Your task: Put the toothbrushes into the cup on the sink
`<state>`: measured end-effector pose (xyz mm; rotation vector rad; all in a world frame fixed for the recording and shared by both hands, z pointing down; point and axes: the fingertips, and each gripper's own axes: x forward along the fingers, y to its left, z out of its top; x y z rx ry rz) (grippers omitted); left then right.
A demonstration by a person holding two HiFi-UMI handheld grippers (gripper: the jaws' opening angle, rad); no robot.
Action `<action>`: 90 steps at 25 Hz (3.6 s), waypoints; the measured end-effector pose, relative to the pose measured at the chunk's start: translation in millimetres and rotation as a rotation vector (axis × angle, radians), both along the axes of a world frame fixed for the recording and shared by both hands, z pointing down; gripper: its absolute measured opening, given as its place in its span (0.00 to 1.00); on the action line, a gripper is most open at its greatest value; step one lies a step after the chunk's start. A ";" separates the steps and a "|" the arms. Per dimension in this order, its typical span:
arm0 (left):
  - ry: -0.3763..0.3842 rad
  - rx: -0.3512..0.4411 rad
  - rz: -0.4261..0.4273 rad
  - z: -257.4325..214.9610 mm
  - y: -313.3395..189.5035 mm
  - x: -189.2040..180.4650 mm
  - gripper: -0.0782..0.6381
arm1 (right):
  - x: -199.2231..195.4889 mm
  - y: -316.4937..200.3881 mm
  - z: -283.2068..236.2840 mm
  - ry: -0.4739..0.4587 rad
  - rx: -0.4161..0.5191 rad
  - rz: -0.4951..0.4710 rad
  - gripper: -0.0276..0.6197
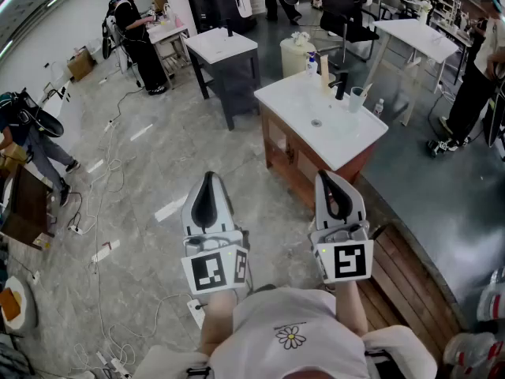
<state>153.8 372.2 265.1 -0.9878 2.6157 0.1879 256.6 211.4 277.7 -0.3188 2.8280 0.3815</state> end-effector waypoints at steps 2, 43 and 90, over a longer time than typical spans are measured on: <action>0.001 0.001 0.002 -1.0 1.3 0.5 0.13 | 1.3 -1.8 0.4 0.004 -0.009 0.005 0.06; -0.003 0.039 0.057 7.6 -99.4 -129.3 0.13 | -105.1 -108.6 15.6 0.004 -0.040 0.041 0.06; 0.094 -0.012 0.125 17.9 -285.2 -454.4 0.13 | -424.4 -295.2 -6.3 0.017 -0.100 0.137 0.06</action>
